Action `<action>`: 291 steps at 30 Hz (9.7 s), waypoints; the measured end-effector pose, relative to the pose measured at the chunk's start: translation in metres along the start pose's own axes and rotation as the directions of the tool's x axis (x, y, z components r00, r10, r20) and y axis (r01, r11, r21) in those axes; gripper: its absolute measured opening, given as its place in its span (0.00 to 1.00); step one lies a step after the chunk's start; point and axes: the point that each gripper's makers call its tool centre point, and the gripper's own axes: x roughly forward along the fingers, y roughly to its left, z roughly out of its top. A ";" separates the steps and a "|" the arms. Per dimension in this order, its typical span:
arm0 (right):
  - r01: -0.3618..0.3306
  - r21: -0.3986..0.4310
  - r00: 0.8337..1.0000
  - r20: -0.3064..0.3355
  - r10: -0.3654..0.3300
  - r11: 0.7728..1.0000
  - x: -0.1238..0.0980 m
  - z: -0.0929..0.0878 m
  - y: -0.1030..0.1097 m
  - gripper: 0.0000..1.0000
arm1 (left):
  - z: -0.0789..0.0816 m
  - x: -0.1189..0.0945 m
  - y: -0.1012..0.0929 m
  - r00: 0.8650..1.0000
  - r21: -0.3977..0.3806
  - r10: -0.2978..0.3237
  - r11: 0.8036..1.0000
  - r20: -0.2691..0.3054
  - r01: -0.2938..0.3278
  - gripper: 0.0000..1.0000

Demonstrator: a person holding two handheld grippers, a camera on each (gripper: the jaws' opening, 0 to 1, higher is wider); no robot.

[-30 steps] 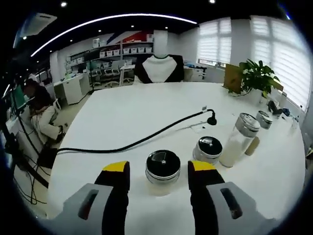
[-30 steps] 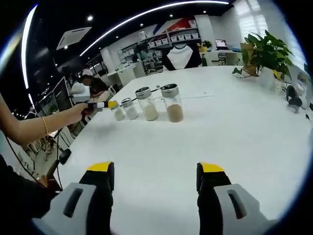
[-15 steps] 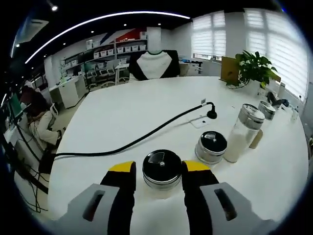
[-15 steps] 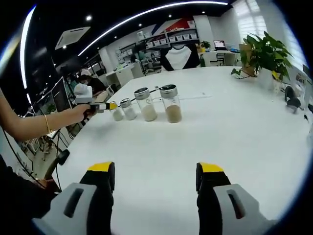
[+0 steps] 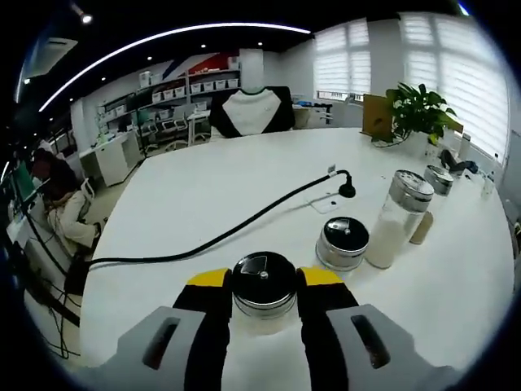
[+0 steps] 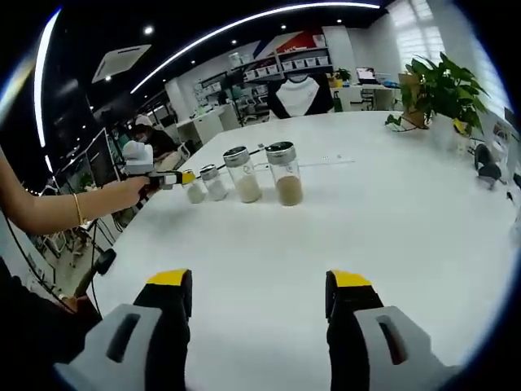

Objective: Rotate the seasoning bottle until the label or dispensing opening points toward the visible target arrow and the bottle remains upright within the marked orientation range

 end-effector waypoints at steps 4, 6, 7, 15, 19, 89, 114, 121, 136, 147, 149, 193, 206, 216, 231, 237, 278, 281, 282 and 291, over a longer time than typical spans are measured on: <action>-0.009 -0.004 1.000 0.000 0.009 1.000 -0.001 -0.001 0.000 0.66 | -0.002 -0.008 -0.008 1.000 -0.009 -0.017 1.000 0.009 0.017 0.33; -0.013 -0.005 1.000 0.002 0.013 1.000 -0.002 -0.001 0.001 0.66 | -0.003 -0.016 -0.014 1.000 0.015 -0.017 1.000 0.009 0.017 0.33; -0.017 -0.006 1.000 0.003 0.017 1.000 -0.003 -0.001 0.002 0.66 | -0.004 -0.021 -0.016 1.000 0.024 -0.019 1.000 0.009 0.018 0.33; -0.064 -0.031 0.998 0.005 0.064 0.997 -0.013 -0.005 0.014 0.66 | -0.018 -0.058 -0.037 1.000 0.009 -0.012 1.000 0.010 0.012 0.33; -0.097 -0.057 0.995 -0.001 0.097 0.994 -0.018 -0.010 0.021 0.66 | -0.026 -0.081 -0.058 0.999 -0.018 -0.034 0.999 0.029 0.035 0.33; -0.233 -0.145 0.972 -0.062 0.226 0.962 -0.077 -0.065 0.064 0.66 | -0.122 -0.197 -0.151 0.995 0.032 -0.102 0.994 0.012 0.101 0.33; -0.236 -0.154 0.971 -0.071 0.228 0.959 -0.074 -0.064 0.068 0.66 | -0.124 -0.207 -0.164 0.931 0.176 -0.364 0.914 -0.034 0.364 0.33; -0.245 -0.168 0.969 -0.081 0.234 0.955 -0.068 -0.059 0.070 0.66 | -0.126 -0.210 -0.166 0.900 0.221 -0.432 0.874 -0.060 0.434 0.33; -0.257 -0.172 0.966 -0.073 0.247 0.951 -0.059 -0.047 0.069 0.66 | -0.118 -0.210 -0.152 0.971 0.056 -0.237 0.970 -0.030 0.238 0.44; -0.249 -0.152 0.968 -0.061 0.243 0.956 -0.065 -0.051 0.063 0.65 | -0.115 -0.213 -0.150 0.997 -0.032 -0.046 0.999 -0.062 0.044 0.38; -0.244 -0.147 0.969 -0.064 0.237 0.958 -0.066 -0.052 0.062 0.65 | -0.116 -0.212 -0.152 0.997 -0.038 -0.047 0.998 -0.061 0.044 0.35; -0.262 -0.180 0.963 -0.111 0.245 0.948 -0.070 -0.057 0.070 0.65 | -0.121 -0.231 -0.149 0.978 0.069 -0.167 0.982 -0.124 0.176 0.34; -0.227 -0.186 0.970 -0.126 0.206 0.956 -0.071 -0.054 0.071 0.65 | -0.121 -0.232 -0.138 0.997 -0.066 -0.031 0.997 -0.071 0.026 0.38; -0.215 -0.183 0.974 -0.107 0.198 0.959 -0.070 -0.049 0.074 0.65 | -0.123 -0.234 -0.142 0.997 -0.051 -0.011 0.999 -0.072 0.008 0.38; -0.211 -0.161 0.976 -0.080 0.201 0.964 -0.072 -0.049 0.075 0.65 | -0.134 -0.235 -0.147 0.990 0.031 -0.092 0.995 -0.107 0.096 0.32; -0.206 -0.163 0.978 -0.066 0.198 0.965 -0.075 -0.047 0.073 0.65 | -0.136 -0.238 -0.148 0.970 0.105 -0.210 0.969 -0.120 0.223 0.32; -0.190 -0.109 0.982 -0.004 0.191 0.976 -0.084 -0.047 0.061 0.65 | -0.142 -0.239 -0.141 0.986 -0.002 -0.070 0.998 -0.152 0.070 0.43; -0.190 -0.107 0.982 0.001 0.191 0.976 -0.085 -0.047 0.060 0.65 | -0.144 -0.237 -0.140 0.986 -0.022 -0.053 0.999 -0.157 0.050 0.42; -0.191 -0.102 0.981 0.001 0.192 0.976 -0.086 -0.048 0.060 0.65 | -0.144 -0.237 -0.139 0.987 -0.031 -0.040 0.999 -0.157 0.035 0.41; -0.186 -0.083 0.982 0.001 0.187 0.979 -0.088 -0.052 0.054 0.65 | -0.146 -0.237 -0.143 0.983 -0.012 -0.060 0.998 -0.171 0.059 0.34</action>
